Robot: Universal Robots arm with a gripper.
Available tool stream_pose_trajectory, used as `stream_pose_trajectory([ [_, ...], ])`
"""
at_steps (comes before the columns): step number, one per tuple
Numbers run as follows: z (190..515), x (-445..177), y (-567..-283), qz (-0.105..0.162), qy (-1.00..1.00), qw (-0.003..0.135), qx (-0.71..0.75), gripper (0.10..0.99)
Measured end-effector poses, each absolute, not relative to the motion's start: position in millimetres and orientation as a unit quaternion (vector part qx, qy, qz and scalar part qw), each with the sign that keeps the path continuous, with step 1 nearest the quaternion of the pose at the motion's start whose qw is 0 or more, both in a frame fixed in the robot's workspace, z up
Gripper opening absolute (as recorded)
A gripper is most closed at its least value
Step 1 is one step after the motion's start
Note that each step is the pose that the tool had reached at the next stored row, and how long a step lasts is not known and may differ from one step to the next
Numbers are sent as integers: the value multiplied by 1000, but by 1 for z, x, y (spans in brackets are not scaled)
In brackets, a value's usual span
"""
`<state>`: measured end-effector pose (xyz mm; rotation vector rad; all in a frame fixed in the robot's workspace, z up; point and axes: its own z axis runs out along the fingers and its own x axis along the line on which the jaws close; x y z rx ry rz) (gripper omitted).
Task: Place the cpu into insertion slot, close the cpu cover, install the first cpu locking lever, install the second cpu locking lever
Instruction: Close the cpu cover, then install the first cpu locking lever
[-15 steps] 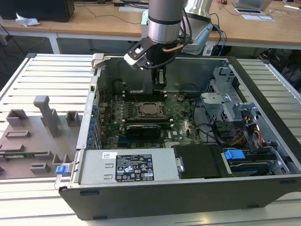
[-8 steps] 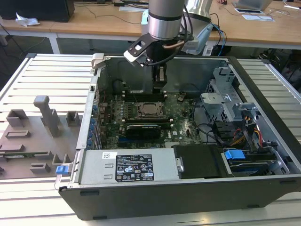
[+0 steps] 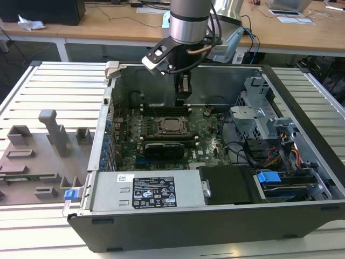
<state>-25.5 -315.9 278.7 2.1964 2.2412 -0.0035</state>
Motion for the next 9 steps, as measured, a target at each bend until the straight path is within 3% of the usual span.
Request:
stream_pose_trajectory([
  [9, 279, -25, -316, -1, 739, 2, 674, 106],
])
